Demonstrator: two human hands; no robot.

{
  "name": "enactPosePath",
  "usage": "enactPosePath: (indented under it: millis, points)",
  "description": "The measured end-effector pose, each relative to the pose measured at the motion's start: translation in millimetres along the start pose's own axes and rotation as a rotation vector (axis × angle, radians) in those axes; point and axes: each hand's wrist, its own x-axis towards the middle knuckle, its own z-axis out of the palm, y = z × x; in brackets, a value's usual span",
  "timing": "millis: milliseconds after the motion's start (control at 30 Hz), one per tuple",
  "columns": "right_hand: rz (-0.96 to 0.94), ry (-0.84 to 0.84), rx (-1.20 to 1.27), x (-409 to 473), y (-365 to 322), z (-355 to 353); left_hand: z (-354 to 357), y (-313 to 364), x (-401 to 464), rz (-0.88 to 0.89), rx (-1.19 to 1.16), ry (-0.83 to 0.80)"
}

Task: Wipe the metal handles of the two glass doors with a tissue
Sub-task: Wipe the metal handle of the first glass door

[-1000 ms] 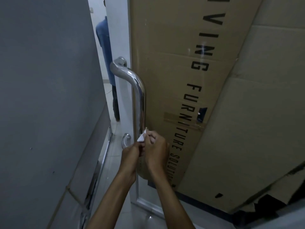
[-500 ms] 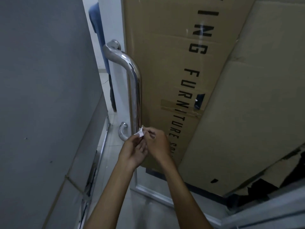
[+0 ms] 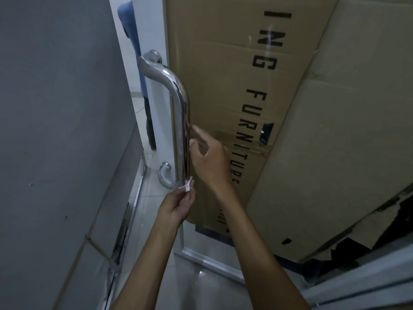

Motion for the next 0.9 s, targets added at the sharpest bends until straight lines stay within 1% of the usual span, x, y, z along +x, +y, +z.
enactPosePath:
  millis: [33,67,100,133,200,267,300,400,467,500,600,633,667,733,800,900]
  points:
    - [-0.002,0.000,-0.005,-1,-1,0,1,0,-3,0.012,-0.012,-0.035]
    - [0.000,0.001,-0.010,-1,-2,1,1,-2,-5,0.031,0.019,-0.035]
    - [0.004,-0.001,-0.013,-2,-3,1,-1,-4,-12,0.112,0.107,-0.032]
    - [0.012,-0.004,-0.015,-4,-3,2,-7,-7,-18,0.217,0.274,-0.050]
    - [0.021,-0.011,-0.021,-7,-4,2,-14,-14,-23,0.350,0.513,-0.049]
    - [0.019,-0.013,-0.037,-8,-5,2,-27,-17,-23,0.406,0.716,-0.106]
    - [0.018,-0.008,-0.042,-8,-6,1,-30,-16,-23,0.461,0.823,-0.113]
    - [0.021,0.000,-0.053,-6,-5,0,-37,-7,-17,0.535,1.021,-0.031]
    - [0.030,0.002,-0.063,-5,-5,0,-45,-1,-11,0.547,1.034,0.042]
    - [0.039,0.002,-0.067,-6,-4,1,-46,1,-11,0.532,1.008,0.049]
    - [0.060,-0.010,-0.081,-6,-3,3,-38,8,-11,0.405,0.910,0.072]
    - [0.064,-0.012,-0.080,-6,-5,3,-40,10,-9,0.398,0.903,0.086]
    - [0.066,-0.012,-0.080,-6,-6,3,-42,9,-10,0.381,0.850,0.066]
    - [0.064,-0.012,-0.087,-8,-12,1,-38,8,-12,0.408,0.829,0.004]
    - [0.091,-0.027,-0.082,-9,-18,0,-34,11,-13,0.382,0.779,-0.005]
    - [0.121,-0.018,-0.026,-8,-22,2,-23,20,13,0.260,0.693,0.023]
